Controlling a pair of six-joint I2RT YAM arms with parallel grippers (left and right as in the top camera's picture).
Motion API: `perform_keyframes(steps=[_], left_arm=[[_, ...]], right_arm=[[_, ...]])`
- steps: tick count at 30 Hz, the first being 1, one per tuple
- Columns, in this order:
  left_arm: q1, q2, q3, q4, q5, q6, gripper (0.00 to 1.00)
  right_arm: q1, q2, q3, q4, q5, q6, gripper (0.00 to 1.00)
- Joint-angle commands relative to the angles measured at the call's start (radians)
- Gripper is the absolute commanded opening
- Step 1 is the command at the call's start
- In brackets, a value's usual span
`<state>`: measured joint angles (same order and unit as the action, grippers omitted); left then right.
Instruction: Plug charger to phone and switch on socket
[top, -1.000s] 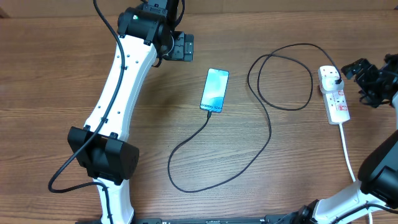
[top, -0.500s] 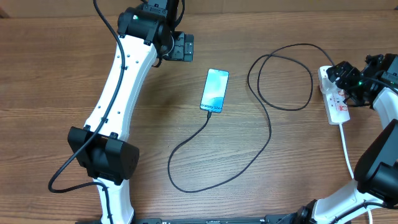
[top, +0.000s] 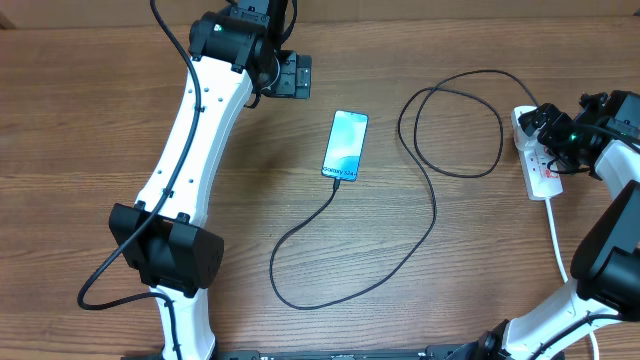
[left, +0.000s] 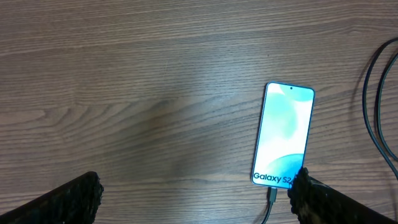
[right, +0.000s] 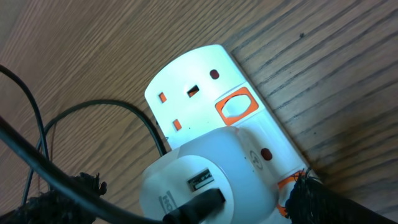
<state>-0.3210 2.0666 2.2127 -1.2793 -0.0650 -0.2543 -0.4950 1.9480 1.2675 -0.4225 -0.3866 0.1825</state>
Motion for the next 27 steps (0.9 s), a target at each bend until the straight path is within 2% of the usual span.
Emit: perform_keyframes(steps=[1,27], left_arm=[[-0.006,0.007,-0.002,0.001,-0.013,0.015,1.0],[-0.006,0.007,-0.002,0.001,-0.013,0.015,1.0]], right_arm=[[0.002,0.0,-0.004,-0.005,-0.015,-0.002,1.0],[0.012,0.045,-0.004,-0.055,-0.135,-0.024,1.0]])
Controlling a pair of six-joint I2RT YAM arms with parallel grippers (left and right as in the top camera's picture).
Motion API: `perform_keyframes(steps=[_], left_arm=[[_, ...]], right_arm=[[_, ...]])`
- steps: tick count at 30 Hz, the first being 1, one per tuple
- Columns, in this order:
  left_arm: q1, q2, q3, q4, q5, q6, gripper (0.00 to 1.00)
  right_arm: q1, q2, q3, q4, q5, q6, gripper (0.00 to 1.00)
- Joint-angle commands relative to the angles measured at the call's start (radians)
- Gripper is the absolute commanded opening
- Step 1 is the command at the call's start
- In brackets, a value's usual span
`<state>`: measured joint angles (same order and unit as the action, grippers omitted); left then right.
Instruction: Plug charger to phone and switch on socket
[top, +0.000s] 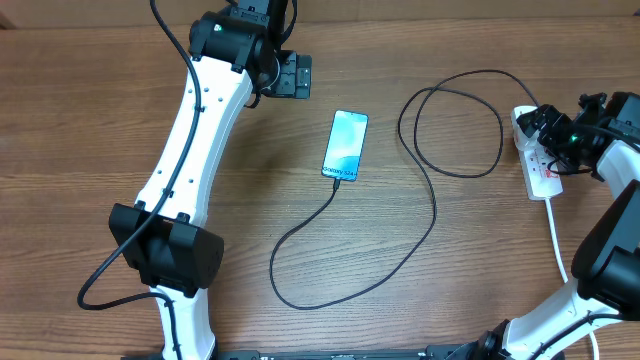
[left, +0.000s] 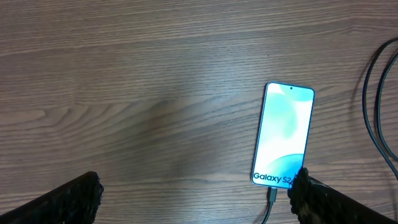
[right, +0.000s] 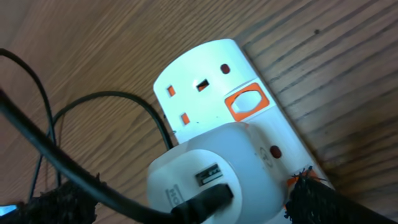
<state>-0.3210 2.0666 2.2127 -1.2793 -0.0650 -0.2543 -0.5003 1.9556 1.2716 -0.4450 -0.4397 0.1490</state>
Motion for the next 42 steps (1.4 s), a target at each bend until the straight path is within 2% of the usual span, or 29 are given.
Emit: perform_keyframes(steps=[1,21,29,39,42], left_arm=[[-0.006,0.007,-0.002,0.001,-0.013,0.015,1.0],[-0.006,0.007,-0.002,0.001,-0.013,0.015,1.0],[-0.006,0.007,-0.002,0.001,-0.013,0.015,1.0],[-0.006,0.007,-0.002,0.001,-0.013,0.015,1.0],[-0.006,0.007,-0.002,0.001,-0.013,0.015,1.0]], right_arm=[[0.019,0.037,-0.008,-0.038,-0.083,0.01,1.0],[-0.02,0.03,0.041,-0.085,-0.048,0.017,1.0],[-0.063,-0.121,0.072,-0.095,-0.024,0.009,1.0],[-0.064,-0.2,0.072,-0.146,-0.016,0.01,1.0],[-0.061,-0.33,0.072,-0.21,0.097,0.01,1.0]])
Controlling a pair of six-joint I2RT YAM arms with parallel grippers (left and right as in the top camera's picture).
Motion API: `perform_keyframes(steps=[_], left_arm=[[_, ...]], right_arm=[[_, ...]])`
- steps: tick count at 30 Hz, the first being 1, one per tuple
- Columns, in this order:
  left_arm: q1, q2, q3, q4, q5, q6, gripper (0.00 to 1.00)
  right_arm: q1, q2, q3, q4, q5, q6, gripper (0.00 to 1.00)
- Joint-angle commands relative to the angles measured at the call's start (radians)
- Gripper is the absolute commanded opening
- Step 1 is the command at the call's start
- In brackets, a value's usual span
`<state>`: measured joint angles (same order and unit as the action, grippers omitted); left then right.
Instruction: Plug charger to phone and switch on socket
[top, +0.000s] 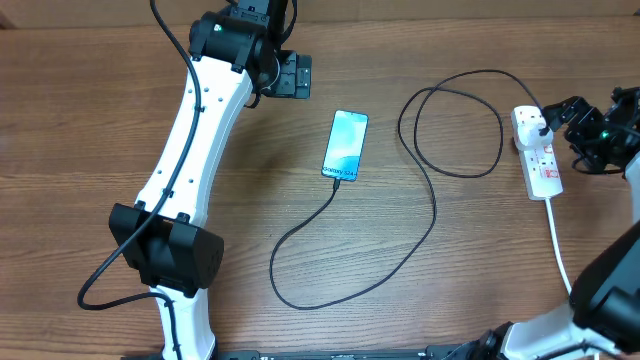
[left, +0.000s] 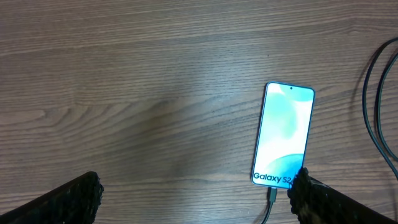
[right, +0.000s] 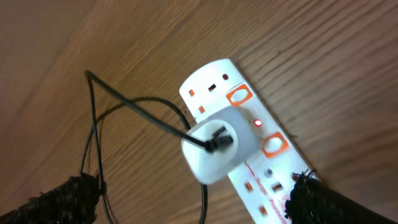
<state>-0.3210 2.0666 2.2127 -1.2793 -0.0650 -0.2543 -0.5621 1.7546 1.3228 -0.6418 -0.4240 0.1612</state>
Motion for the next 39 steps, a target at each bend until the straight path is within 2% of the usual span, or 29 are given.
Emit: perform_keyframes(steps=[1,13,19,29,39], left_arm=[[-0.006,0.007,-0.002,0.001,-0.013,0.015,1.0],[-0.006,0.007,-0.002,0.001,-0.013,0.015,1.0],[-0.006,0.007,-0.002,0.001,-0.013,0.015,1.0],[-0.006,0.007,-0.002,0.001,-0.013,0.015,1.0],[-0.006,0.007,-0.002,0.001,-0.013,0.015,1.0]], right_arm=[[0.003,-0.181,0.021,-0.039,0.113,-0.002,1.0],[0.003,-0.692,0.021,-0.358,0.108,0.029,1.0],[0.003,-0.836,0.021,-0.409,0.109,0.028,1.0],[0.003,-0.812,0.02,-0.412,0.109,0.028,1.0],[0.003,-0.676,0.02,-0.412,0.109,0.028,1.0]])
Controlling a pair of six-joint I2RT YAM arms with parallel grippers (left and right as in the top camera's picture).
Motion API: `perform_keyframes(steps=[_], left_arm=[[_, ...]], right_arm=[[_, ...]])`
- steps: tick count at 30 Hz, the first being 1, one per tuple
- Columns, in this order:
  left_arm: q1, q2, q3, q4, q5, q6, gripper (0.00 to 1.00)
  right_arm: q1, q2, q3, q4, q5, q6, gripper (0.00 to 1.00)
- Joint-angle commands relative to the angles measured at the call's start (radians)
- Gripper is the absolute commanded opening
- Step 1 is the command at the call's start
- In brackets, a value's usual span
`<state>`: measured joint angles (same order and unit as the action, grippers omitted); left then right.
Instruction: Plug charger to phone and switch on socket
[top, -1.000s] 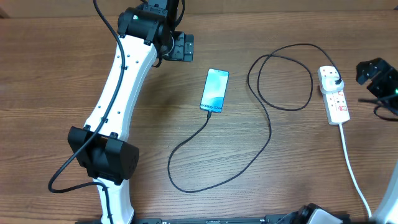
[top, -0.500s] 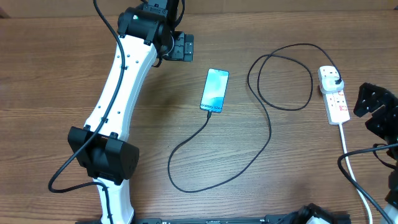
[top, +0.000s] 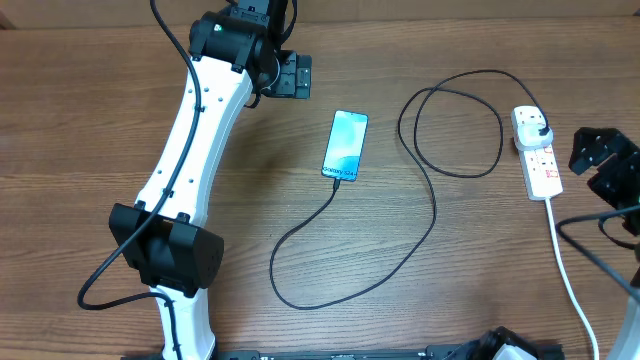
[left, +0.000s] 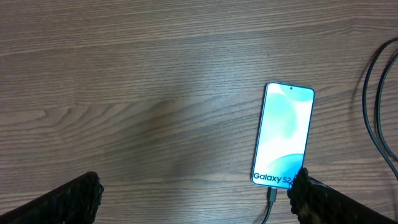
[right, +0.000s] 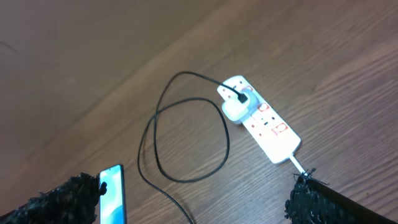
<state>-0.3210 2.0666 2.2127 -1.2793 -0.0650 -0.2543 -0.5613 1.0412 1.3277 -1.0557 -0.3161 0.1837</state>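
A phone (top: 345, 146) with its screen lit lies mid-table, a black cable (top: 350, 270) plugged into its lower end (left: 273, 194). The cable loops right to a white charger (top: 533, 123) plugged into a white socket strip (top: 541, 168). In the right wrist view the strip (right: 267, 127) shows small red marks beside its switches; I cannot tell if a lamp is lit. My left gripper (top: 295, 76) hangs open above and left of the phone (left: 283, 134). My right gripper (top: 603, 162) is open, right of the strip and raised off it.
The strip's white lead (top: 565, 262) runs down toward the table's front right. The black cable makes a wide loop (top: 452, 122) between phone and strip. The left arm's white links (top: 190, 150) cross the table's left half.
My right gripper has drawn away from the socket strip, farther right and higher; its camera now takes in the whole strip, cable loop and phone. Left gripper and phone have not moved.
My right gripper was low over the strip's top end at the charger, its fingers at the orange switches, and stayed there at the following moment. Then it stood back with a red lamp lit beside the charger. Now it is clear of the strip. The left gripper stayed still.
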Motion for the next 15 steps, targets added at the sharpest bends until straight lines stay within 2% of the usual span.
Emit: perform_keyframes(steps=[1,6,10,15], left_arm=[[-0.006,0.007,-0.002,0.001,-0.013,0.015,1.0],[-0.008,0.008,-0.002,0.002,-0.028,0.017,1.0],[-0.012,-0.038,-0.027,-0.014,-0.106,0.086,1.0],[-0.022,-0.254,-0.298,0.237,-0.133,0.098,1.0]], right_arm=[[0.003,0.056,0.015,0.002,0.002,0.005,1.0],[0.003,0.183,0.015,0.002,0.001,0.005,1.0],[0.003,0.293,0.015,0.002,0.001,0.005,1.0],[0.003,0.377,0.015,0.002,0.001,0.005,1.0]])
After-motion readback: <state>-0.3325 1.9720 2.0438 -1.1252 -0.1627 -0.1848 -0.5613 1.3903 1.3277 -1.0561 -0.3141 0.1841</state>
